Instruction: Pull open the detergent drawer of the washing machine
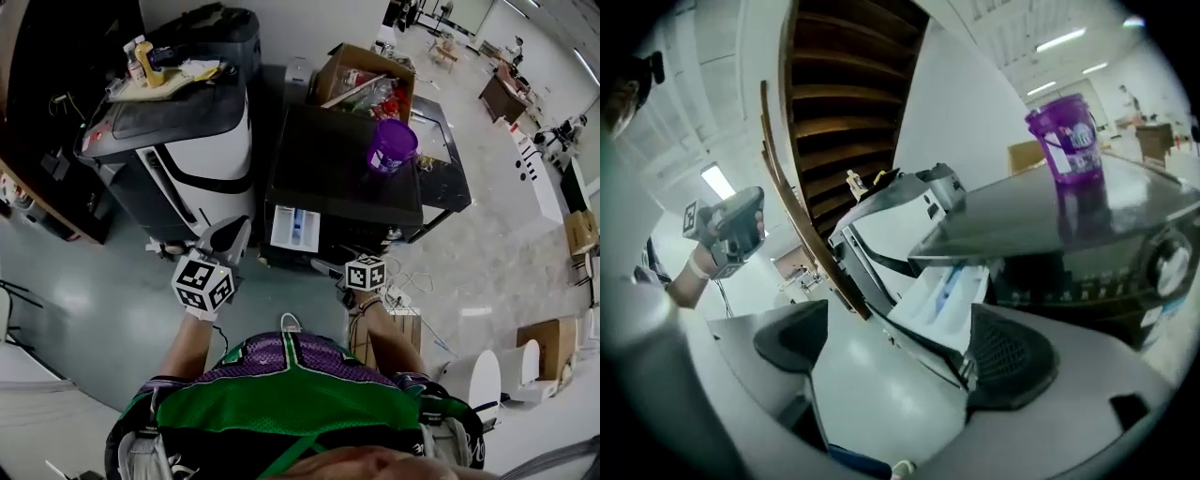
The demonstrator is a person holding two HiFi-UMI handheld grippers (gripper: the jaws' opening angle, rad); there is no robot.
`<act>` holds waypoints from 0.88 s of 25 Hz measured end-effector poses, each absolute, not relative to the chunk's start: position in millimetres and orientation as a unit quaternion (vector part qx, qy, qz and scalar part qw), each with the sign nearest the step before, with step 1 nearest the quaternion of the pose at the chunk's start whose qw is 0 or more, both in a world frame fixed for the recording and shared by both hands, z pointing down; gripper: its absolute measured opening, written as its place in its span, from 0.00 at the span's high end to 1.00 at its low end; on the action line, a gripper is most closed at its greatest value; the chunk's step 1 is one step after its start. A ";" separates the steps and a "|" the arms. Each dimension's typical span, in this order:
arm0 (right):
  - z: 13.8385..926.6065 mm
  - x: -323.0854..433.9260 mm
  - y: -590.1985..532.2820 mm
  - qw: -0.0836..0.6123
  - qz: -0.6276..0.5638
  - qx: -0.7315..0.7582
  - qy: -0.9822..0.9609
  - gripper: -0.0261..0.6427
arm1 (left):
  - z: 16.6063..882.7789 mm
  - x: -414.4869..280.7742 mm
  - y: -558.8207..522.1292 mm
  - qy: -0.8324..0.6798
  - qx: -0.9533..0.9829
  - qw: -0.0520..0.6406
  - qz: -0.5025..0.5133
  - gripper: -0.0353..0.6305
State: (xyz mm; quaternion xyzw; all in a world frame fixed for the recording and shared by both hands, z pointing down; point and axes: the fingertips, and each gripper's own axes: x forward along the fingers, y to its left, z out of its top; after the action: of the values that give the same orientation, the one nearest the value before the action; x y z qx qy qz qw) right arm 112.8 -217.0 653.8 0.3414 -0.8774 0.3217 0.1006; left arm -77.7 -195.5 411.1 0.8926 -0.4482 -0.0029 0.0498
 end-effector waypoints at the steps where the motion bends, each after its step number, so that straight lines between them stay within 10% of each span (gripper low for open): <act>1: 640.9 110.3 -222.6 0.098 0.306 0.341 -0.884 0.27 | 409.9 -76.8 -198.2 -0.449 0.892 0.049 -0.002 0.92; 22: 405.8 91.0 -286.8 0.023 0.090 0.341 -0.935 0.27 | 350.2 -42.0 -263.6 -0.467 0.883 0.018 -0.042 0.92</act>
State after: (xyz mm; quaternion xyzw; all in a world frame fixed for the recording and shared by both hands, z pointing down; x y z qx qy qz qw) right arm 91.0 -286.8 405.8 0.3409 -0.9355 0.0904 0.0230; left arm -42.0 -263.6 350.2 0.8829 -0.4673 -0.0421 0.0175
